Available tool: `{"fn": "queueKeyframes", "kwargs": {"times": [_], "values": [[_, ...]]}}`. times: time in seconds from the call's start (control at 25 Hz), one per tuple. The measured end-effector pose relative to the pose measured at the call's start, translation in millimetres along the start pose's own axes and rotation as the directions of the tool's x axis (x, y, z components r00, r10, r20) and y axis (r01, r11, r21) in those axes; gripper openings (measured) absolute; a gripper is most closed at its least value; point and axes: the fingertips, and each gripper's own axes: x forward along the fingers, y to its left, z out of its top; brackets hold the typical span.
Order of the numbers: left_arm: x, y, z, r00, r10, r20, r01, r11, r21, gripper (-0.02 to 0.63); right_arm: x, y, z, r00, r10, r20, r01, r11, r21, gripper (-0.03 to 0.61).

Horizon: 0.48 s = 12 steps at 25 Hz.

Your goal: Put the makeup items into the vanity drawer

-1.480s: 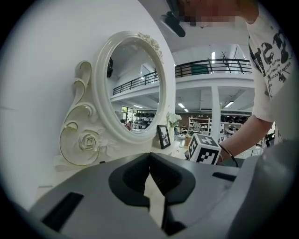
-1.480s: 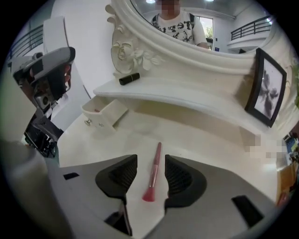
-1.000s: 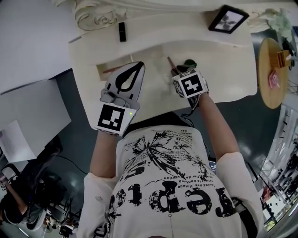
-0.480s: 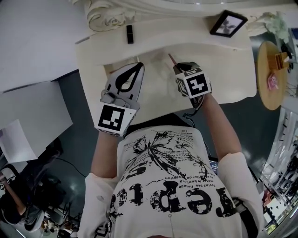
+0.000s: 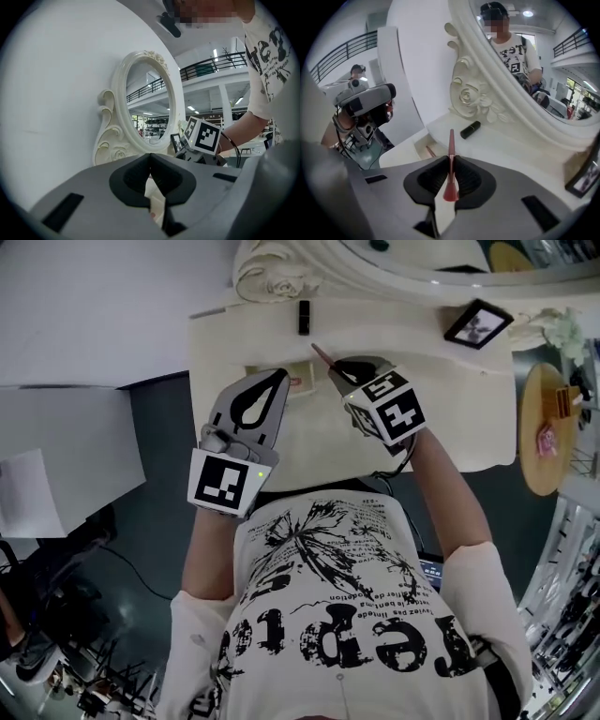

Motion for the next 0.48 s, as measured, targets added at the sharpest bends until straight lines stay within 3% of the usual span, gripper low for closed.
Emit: {"fn": "queueKeyframes", "kwargs": {"times": [0.2,0.36,0.48], "values": [[-32.4,27.2,-4.6,0.995,0.101,-0.010,-0.101,0.995,-0.008,0.012,27.3,43.0,24.3,0.992,0.122,-0.019,-0.123,0.982,-0.140,0.061],[-62.6,48.0,-23.7,0.981,0.178,-0.071,-0.182,0.982,-0.048,0.012,48.4,76.8,31.0,0.972,0.225,-0.069,-0.236,0.938,-0.253,0.061],[-80.5,58.3,-36.0,0.969,0.223,-0.104,-0.230,0.972,-0.056,0.012,66.1,90.4,28.6,0.962,0.242,-0.128,-0.271,0.907,-0.321,0.061]]}}
